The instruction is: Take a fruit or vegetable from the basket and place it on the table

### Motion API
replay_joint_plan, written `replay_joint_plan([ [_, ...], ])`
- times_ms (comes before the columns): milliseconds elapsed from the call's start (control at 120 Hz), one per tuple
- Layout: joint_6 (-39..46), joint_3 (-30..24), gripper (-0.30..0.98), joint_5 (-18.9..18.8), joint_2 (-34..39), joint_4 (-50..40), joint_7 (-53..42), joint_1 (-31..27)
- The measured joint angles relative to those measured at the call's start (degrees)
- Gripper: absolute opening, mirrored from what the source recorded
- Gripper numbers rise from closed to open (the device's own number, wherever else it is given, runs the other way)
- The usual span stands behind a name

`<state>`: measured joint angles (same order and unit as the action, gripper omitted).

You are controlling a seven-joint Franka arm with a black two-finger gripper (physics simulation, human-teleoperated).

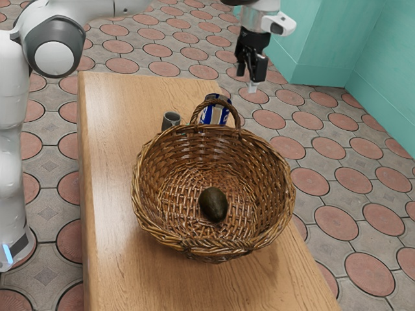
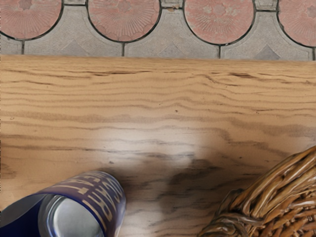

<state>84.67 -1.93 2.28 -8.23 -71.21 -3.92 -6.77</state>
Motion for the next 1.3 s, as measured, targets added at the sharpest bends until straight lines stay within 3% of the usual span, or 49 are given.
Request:
replay_joint_plan([
  [292,1.54,-0.48,0.69,0.07,-0.03,0.07,-0.62,0.08],
  [492,1.89,-0.98,0.68,-0.74,-0.76,0.07,-0.91,12.67],
  [817,-0.45,-0.77,0.69,-1.14,-0.58,-0.35,-1.23,15.94],
  [875,-1.00,-0.49,0.69,-1.24,2.04,-4.25,-1.21,16.23],
  [1017,4.05,-0.20,0.69,-3.06,13.56,-23.46,-1.26,18.73],
  [1300,14.37,0.50,0.69,-5.14,15.65,-35.31,-7.96,20.79],
])
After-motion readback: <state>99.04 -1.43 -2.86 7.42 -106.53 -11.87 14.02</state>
